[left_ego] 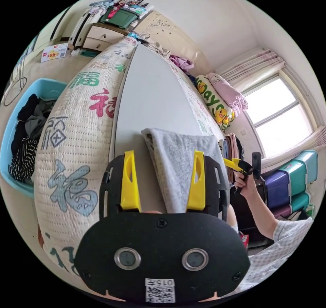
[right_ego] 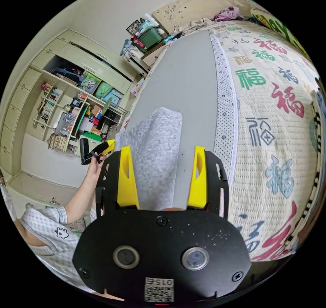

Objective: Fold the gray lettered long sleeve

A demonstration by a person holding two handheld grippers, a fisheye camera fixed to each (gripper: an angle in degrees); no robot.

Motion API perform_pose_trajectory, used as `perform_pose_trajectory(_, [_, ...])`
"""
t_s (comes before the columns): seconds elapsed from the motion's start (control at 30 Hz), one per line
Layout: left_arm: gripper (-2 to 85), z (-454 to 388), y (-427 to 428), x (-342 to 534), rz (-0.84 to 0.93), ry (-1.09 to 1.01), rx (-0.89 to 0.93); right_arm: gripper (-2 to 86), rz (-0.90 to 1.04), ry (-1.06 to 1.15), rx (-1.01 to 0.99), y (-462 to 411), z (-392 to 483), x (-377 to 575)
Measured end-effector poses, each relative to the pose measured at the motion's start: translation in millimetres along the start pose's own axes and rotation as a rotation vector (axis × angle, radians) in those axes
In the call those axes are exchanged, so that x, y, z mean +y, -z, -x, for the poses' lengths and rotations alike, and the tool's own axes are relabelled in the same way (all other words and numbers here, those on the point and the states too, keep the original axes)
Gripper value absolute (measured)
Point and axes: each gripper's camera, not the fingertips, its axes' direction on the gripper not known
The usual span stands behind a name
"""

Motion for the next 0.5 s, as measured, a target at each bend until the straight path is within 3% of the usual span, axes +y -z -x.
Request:
perform_pose_trajectory(0.23, [19.2,-3.2,-17.7,-15.4,0.013,-0.047,0.073,20.9,0.089,-0.01,-0.072,-52.1,-68.6,-19.2])
perform_pose_trajectory(0.5, [7.8,-4.0,-17.8,-17.5,0.037,-0.007,0.058,12.2,0.124,-0.049,-0.086,-64.4,-124.3,5.8])
